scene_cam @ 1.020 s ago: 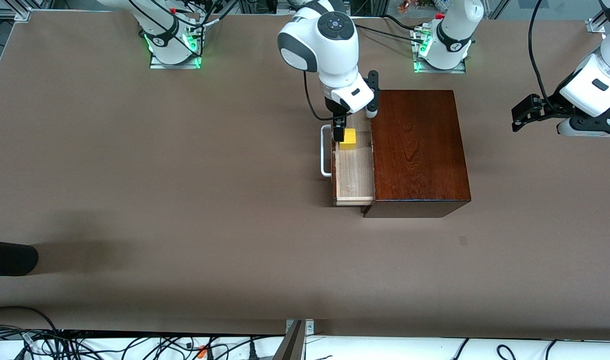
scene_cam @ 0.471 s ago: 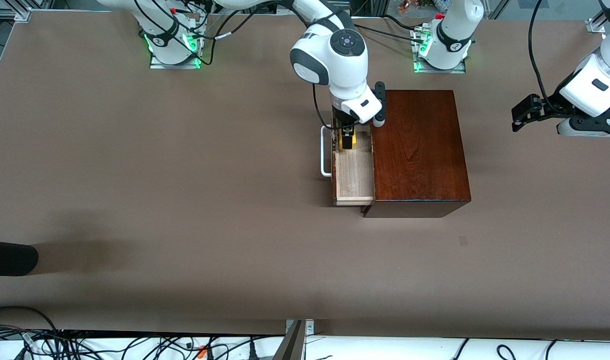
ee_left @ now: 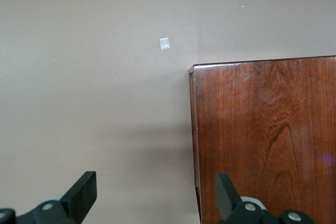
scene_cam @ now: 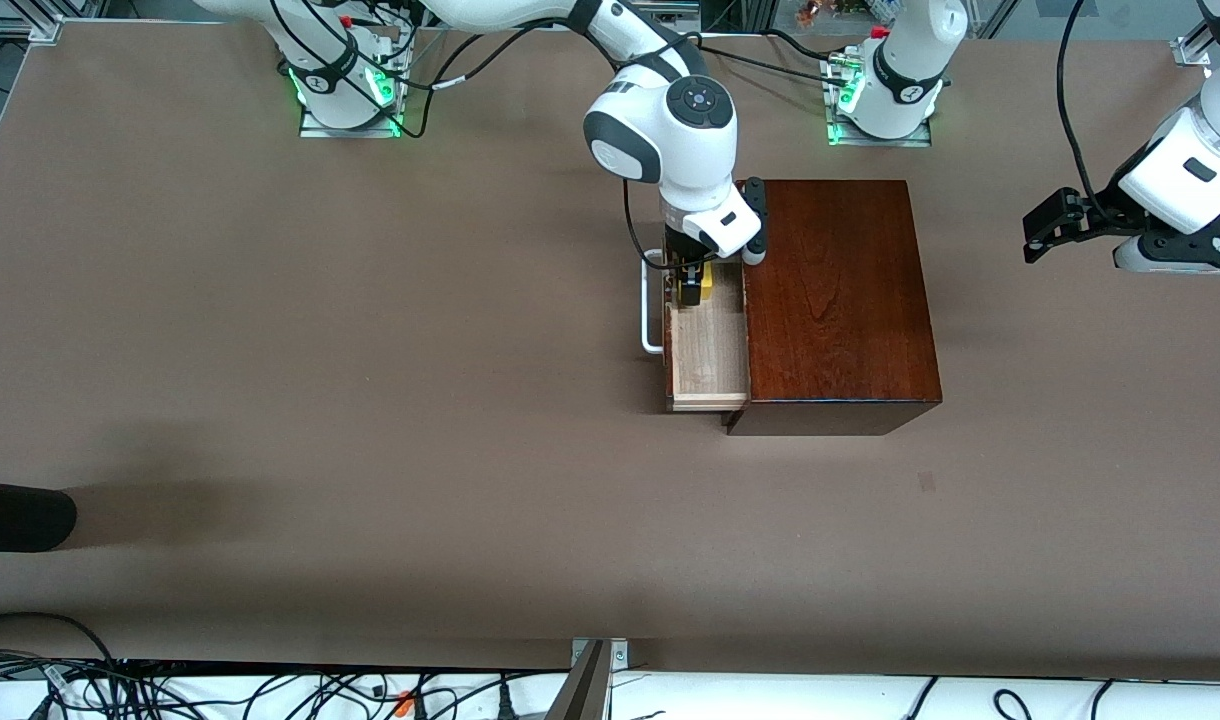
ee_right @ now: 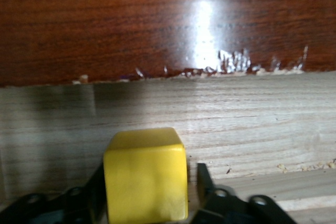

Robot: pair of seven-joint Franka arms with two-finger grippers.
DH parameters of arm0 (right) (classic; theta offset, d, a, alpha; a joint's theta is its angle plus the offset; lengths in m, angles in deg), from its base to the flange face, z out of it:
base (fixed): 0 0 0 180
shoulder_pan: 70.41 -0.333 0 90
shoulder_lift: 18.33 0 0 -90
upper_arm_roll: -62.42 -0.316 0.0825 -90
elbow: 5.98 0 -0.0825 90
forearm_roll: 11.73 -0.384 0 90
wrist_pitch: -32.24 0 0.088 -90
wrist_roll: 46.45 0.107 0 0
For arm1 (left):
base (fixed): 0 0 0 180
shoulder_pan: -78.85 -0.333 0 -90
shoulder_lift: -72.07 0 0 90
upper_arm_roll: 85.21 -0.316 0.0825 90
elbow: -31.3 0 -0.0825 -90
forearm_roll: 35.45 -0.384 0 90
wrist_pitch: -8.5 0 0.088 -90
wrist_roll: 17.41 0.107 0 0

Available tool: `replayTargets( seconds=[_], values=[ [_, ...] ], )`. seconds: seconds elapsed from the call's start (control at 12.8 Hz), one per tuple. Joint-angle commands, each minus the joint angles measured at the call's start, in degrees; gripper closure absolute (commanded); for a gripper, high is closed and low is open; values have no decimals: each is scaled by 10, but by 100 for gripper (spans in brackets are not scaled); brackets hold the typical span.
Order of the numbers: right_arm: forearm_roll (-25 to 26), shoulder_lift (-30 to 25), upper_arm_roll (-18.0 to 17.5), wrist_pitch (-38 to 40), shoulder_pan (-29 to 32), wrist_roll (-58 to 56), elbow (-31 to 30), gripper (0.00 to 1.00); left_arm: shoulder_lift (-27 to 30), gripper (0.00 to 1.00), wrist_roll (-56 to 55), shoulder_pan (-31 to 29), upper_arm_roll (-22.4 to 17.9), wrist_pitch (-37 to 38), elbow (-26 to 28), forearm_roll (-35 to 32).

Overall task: Open drawer, take yellow block, close drawer
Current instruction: 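Close the right gripper on the yellow cube and lift it, then carry the yellow cube out of the drawer with the right gripper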

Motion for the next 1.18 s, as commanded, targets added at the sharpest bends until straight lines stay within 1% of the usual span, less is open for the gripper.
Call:
replayTargets(
  seconds=[0.0, 0.08, 0.16, 0.24, 0.47, 0.63, 0.71, 0.86, 1.1],
  values=[
    [6, 7, 6, 12, -7, -4, 22, 77, 1, 0, 14, 0, -3, 9, -6, 10],
    [6, 5, 6, 18, -6, -2, 23, 90, 1, 0, 14, -1, -3, 11, -6, 11],
    [4, 4, 4, 29, -7, 3, 34, 96, 1, 0, 14, -1, -2, 14, -7, 11],
    [3, 3, 3, 48, -6, 15, 49, 100, 0, 0, 14, 0, -3, 15, -7, 11],
    [2, 1, 1, 125, -6, 27, 87, 100, 0, 0, 15, 0, -3, 15, -7, 11],
    [-1, -18, 1, 177, -2, 28, 115, 100, 0, 0, 14, 0, -2, 15, -8, 11],
    [-10, -33, 1, 206, -1, 33, 130, 100, 0, 0, 14, 0, -2, 15, -8, 11],
    [-32, -77, 7, 256, 19, 34, 135, 100, 0, 0, 14, 0, -2, 15, -8, 11],
    [-37, -132, 9, 305, 58, 34, 135, 100, -1, 0, 14, 0, -2, 16, -8, 11]
  ],
)
